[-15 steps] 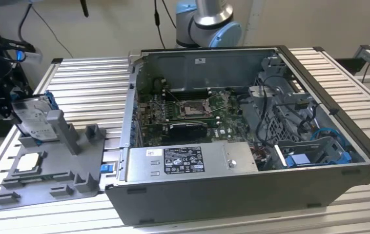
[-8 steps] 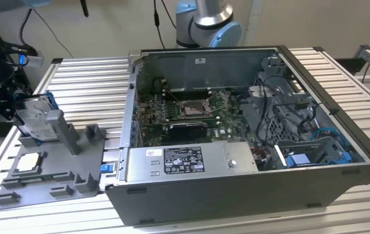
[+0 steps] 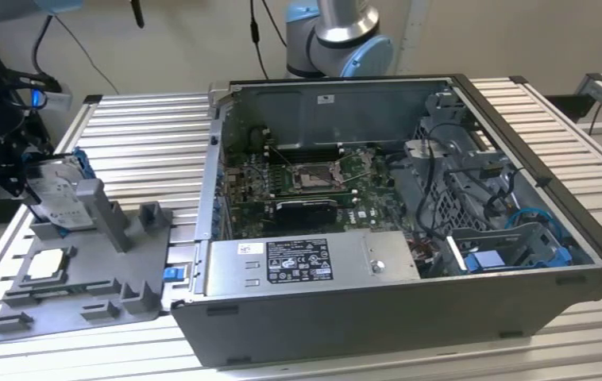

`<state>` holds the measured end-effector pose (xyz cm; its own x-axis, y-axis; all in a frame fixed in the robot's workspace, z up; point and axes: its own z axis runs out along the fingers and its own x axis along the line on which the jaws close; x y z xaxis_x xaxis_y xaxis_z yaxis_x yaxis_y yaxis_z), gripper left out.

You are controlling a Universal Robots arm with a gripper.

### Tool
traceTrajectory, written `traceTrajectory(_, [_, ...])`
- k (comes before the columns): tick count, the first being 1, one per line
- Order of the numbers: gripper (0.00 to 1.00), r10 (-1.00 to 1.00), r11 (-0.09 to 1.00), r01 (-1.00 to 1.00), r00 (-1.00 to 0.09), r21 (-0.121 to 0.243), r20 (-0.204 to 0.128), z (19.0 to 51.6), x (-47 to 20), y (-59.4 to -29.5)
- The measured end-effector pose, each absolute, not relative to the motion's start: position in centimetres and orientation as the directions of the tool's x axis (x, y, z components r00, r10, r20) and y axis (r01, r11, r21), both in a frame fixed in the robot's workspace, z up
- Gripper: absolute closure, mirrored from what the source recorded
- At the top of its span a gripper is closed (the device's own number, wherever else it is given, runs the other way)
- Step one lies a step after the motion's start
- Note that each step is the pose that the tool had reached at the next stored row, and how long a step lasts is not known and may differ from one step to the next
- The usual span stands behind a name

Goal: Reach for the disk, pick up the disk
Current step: 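Pick up the disk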

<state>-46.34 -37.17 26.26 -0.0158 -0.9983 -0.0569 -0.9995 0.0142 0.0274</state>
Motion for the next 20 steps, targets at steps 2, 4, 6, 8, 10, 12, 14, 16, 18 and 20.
traceTrajectory(2, [0.00, -0.998, 0.014, -1.000, -0.016, 0.027, -0.059, 26.26, -46.33, -37.17])
traceTrajectory(4, [0.00, -0.998, 0.014, -1.000, -0.016, 0.027, -0.059, 26.26, -46.33, -37.17])
traceTrajectory(6, [0.00, -0.998, 0.014, -1.000, -0.016, 0.027, -0.059, 26.26, -46.33, -37.18])
traceTrajectory(8, [0.00, -0.998, 0.014, -1.000, -0.016, 0.027, -0.059, 26.26, -46.33, -37.18])
traceTrajectory(10, [0.00, -0.998, 0.014, -1.000, -0.016, 0.027, -0.059, 26.25, -46.33, -37.17])
traceTrajectory(12, [0.00, -0.998, 0.014, -1.000, -0.016, 0.027, -0.059, 26.26, -46.33, -37.17])
traceTrajectory(14, [0.00, -0.998, 0.014, -1.000, -0.016, 0.027, -0.060, 26.25, -46.33, -37.17])
traceTrajectory(16, [0.00, -0.998, 0.014, -1.000, -0.016, 0.027, -0.060, 26.26, -46.33, -37.17])
traceTrajectory(18, [1.00, -0.998, 0.014, -1.000, -0.016, 0.027, -0.060, 26.25, -46.34, -37.17])
traceTrajectory(20, [1.00, -0.998, 0.014, -1.000, -0.016, 0.027, -0.060, 26.25, -46.33, -37.17])
